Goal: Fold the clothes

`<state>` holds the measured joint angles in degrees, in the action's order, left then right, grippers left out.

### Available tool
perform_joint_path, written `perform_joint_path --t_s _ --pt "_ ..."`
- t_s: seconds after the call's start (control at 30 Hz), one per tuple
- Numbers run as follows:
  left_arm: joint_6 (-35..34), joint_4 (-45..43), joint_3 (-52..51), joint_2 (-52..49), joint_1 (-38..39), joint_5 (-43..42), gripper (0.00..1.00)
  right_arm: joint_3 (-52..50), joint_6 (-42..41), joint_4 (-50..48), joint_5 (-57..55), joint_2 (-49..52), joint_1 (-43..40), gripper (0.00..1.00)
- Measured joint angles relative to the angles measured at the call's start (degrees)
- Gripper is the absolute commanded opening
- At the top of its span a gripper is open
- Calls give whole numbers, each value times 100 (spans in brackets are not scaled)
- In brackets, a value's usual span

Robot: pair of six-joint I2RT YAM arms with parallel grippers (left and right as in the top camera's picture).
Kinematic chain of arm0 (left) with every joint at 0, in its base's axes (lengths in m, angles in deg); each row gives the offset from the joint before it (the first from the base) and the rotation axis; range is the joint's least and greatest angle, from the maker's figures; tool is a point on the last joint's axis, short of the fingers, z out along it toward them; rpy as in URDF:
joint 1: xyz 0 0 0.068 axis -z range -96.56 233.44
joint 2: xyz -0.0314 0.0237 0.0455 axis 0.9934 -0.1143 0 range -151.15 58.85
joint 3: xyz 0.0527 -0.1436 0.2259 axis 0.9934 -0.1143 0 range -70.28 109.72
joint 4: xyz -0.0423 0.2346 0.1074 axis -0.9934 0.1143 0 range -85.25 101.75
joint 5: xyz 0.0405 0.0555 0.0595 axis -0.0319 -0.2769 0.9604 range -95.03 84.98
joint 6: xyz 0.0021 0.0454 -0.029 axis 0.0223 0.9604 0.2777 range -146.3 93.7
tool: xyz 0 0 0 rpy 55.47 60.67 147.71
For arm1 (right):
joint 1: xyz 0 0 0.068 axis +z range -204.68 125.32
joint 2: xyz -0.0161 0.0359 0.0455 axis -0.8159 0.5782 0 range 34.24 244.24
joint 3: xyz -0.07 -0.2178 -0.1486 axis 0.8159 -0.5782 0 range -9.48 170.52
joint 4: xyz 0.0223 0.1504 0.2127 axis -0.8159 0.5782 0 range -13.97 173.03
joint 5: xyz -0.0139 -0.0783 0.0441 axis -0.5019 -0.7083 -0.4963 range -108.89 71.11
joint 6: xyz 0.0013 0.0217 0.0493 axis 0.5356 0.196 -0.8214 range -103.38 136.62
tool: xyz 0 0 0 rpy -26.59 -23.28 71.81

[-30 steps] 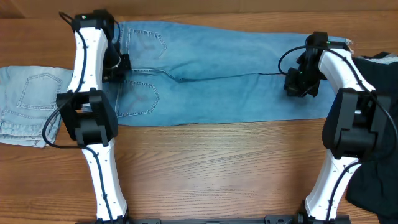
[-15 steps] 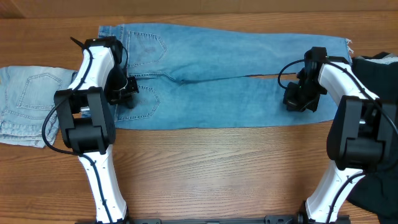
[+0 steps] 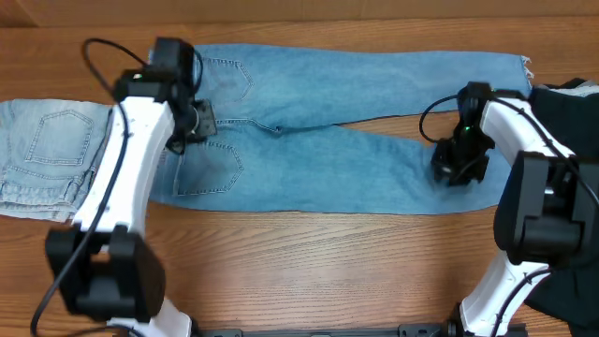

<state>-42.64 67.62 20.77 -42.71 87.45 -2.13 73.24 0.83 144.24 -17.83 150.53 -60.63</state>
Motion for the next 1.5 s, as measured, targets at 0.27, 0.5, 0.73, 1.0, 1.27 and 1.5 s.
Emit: perform_joint_path --t_s 0.27,0.5,0.73,1.0,1.27,1.5 --pt "962 -400 7 243 -774 -358 100 1314 509 94 -94 -452 0 72" --pt "1058 -350 7 243 -828 -439 100 1482 533 544 -133 -452 -205 75" --pt "518 496 7 243 -1193 -398 100 1491 -79 1344 -291 -509 -1202 77" --pt "-33 -323 -2754 3193 -1499 -629 100 1475 -619 1515 -308 -2752 -1574 89" --pt "-328 -1637 -4419 3215 -1908 -1145 100 -1259 -1429 103 -212 -3235 -1808 91" --pt "-326 -2535 -4422 2055 -2094 -1683 100 -2337 -1480 -1139 0 -3233 -3025 96"
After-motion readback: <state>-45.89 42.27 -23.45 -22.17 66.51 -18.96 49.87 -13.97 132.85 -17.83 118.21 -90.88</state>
